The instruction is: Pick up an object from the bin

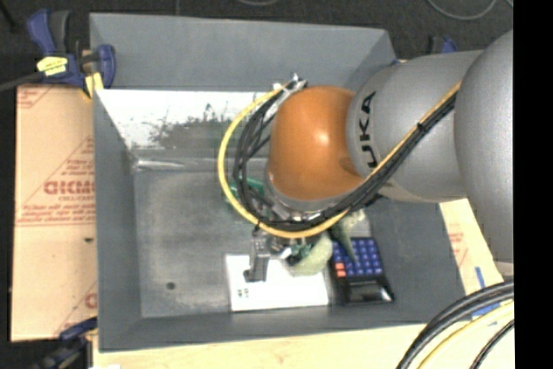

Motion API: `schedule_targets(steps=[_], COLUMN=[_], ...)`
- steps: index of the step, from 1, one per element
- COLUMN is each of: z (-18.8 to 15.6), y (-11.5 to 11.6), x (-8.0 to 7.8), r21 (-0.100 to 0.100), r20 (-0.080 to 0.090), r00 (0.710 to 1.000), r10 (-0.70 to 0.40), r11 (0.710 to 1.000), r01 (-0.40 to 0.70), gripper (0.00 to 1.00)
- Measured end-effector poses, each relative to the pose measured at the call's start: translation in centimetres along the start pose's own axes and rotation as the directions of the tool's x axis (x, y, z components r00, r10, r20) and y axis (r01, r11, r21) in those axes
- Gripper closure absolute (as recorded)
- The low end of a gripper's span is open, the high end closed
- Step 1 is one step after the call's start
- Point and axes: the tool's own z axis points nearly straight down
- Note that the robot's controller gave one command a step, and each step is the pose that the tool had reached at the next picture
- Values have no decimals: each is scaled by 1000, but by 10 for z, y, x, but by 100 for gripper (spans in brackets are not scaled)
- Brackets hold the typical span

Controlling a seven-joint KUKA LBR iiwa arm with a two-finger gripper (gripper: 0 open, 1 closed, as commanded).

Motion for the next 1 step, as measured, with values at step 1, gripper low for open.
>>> schedule_targets(steps=[1], z=[-4], y=[0], x=[-2], r21=[-1], r20=[8], r00=[1000], r10=[4], r11=[1000], r01=[-4], gripper=[0])
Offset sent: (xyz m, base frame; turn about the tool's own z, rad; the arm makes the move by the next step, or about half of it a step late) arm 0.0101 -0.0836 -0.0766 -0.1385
